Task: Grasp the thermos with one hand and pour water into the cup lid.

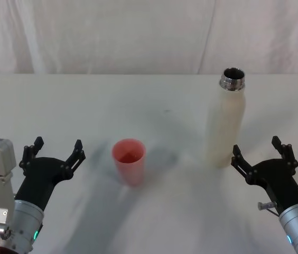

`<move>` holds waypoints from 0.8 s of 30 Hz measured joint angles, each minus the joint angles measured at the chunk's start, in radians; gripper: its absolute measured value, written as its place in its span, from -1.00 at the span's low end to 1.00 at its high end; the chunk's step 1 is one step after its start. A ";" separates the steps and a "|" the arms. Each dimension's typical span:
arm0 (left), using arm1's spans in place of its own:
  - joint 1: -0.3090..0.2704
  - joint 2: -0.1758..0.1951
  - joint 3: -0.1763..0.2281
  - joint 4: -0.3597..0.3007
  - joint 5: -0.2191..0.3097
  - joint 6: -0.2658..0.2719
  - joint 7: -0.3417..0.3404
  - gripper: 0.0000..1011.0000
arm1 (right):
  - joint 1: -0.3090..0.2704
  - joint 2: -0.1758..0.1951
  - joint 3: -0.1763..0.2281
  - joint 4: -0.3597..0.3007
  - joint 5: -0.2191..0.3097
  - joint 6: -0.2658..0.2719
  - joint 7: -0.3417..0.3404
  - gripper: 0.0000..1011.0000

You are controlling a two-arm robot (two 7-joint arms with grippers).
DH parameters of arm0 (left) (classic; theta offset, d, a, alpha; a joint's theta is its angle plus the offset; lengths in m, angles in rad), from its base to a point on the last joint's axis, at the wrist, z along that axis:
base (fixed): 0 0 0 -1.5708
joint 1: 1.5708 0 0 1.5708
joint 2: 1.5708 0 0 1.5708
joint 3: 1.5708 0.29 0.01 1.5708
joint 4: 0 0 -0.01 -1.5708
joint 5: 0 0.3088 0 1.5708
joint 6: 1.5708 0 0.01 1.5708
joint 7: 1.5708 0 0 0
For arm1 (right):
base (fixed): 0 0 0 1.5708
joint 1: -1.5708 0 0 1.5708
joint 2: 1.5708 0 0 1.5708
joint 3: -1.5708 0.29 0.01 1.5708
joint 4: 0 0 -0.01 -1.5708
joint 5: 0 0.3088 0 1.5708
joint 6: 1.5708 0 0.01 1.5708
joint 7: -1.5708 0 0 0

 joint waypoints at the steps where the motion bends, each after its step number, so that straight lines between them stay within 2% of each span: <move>1: 0.000 0.000 0.000 0.000 0.000 0.000 0.000 0.98 | 0.000 0.000 0.000 0.000 0.000 0.000 0.000 0.98; 24: 0.000 0.000 0.000 0.000 0.000 0.000 0.000 0.98 | 0.002 -0.006 0.005 0.002 0.006 -0.004 0.009 0.98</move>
